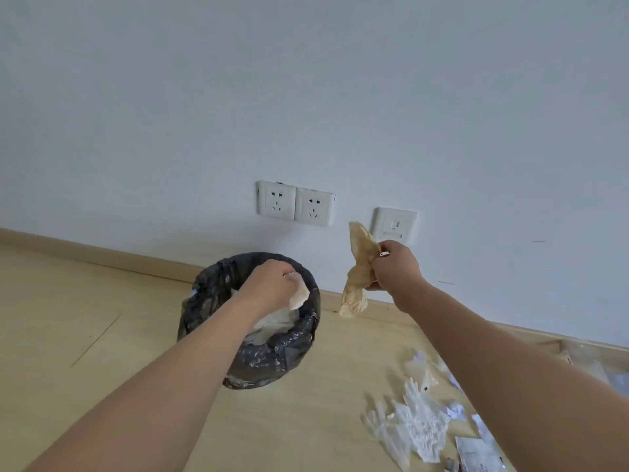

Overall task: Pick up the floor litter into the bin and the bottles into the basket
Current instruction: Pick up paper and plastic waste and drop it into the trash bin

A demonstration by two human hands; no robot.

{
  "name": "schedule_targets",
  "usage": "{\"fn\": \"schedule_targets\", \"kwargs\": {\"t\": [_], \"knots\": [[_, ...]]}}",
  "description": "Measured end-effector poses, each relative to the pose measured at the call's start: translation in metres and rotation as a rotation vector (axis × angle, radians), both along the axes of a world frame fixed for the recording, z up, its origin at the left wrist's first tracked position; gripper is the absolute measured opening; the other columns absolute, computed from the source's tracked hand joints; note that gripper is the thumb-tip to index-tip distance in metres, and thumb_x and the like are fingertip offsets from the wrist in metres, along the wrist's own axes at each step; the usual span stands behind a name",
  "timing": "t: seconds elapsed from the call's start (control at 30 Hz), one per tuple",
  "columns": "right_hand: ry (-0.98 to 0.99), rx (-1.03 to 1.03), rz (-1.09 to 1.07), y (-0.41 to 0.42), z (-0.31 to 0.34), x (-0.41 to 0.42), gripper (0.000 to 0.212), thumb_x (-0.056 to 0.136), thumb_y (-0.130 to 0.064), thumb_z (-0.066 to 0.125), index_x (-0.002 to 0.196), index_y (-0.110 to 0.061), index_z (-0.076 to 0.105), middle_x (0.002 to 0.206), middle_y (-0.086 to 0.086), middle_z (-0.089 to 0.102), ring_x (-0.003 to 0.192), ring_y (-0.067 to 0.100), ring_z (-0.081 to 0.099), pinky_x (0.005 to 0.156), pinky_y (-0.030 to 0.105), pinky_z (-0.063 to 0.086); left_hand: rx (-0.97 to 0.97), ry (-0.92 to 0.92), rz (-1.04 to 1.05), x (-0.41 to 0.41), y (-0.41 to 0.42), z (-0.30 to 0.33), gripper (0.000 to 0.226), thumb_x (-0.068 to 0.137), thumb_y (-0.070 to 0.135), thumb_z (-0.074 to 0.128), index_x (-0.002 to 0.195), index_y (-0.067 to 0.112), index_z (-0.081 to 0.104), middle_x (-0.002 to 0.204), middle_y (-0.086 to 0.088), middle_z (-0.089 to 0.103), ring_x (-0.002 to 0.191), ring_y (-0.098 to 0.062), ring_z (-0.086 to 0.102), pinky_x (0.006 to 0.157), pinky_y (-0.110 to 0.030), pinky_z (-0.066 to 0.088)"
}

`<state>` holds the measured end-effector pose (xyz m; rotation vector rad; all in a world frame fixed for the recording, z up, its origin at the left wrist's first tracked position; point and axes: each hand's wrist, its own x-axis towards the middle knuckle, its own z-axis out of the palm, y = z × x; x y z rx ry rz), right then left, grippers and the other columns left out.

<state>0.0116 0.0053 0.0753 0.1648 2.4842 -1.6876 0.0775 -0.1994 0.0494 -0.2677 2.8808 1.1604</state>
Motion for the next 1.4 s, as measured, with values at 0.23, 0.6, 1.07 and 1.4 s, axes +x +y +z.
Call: {"fn": "schedule_targets", "kwargs": {"t": [0.23, 0.6, 1.07, 1.4], "knots": [[0.085, 0.118, 0.164, -0.122, -0.004, -0.016, 0.029, 0.079, 0.001, 0.045, 0.096, -0.012, 0.065, 0.091, 0.009, 0.066, 0.081, 0.026, 0.067, 0.074, 0.042, 0.060, -0.176, 0.113, 0.119, -0.002, -0.090, -0.029, 0.034, 0.091, 0.006, 0.042, 0.109, 0.017, 0.069, 0.105, 0.000, 0.065, 0.092, -0.017, 0.059, 0.071, -0.024, 0.042], [0.012, 1.102, 0.878, -0.187, -0.107, 0.015, 0.030, 0.095, -0.014, 0.046, 0.121, -0.004, 0.058, 0.118, 0.013, 0.061, 0.110, 0.031, 0.059, 0.087, 0.035, 0.049, -0.715, -0.050, -0.078, 0.008, -0.128, -0.065, 0.017, 0.088, 0.017, 0.044, 0.082, 0.021, 0.060, 0.088, 0.003, 0.064, 0.105, -0.023, 0.053, 0.118, -0.049, 0.014], [0.049, 0.814, 0.297, 0.112, -0.085, 0.021, 0.043, 0.092, -0.017, 0.045, 0.136, -0.019, 0.049, 0.142, 0.002, 0.046, 0.128, 0.020, 0.046, 0.103, 0.031, 0.036, -0.621, 0.260, -0.237, -0.019, 0.082, -0.058, 0.032, 0.087, 0.015, 0.044, 0.117, 0.016, 0.055, 0.121, -0.001, 0.051, 0.108, -0.025, 0.047, 0.090, -0.039, 0.042], [-0.246, 0.822, 0.388, 0.216, -0.217, 0.070, 0.039, 0.088, -0.019, 0.046, 0.127, -0.020, 0.052, 0.131, 0.001, 0.051, 0.113, 0.024, 0.054, 0.096, 0.036, 0.045, -0.469, -0.429, -0.516, 0.018, 0.213, -0.185, 0.040, 0.091, 0.024, 0.048, 0.131, 0.024, 0.049, 0.130, -0.002, 0.045, 0.113, -0.024, 0.054, 0.093, -0.035, 0.046]]}}
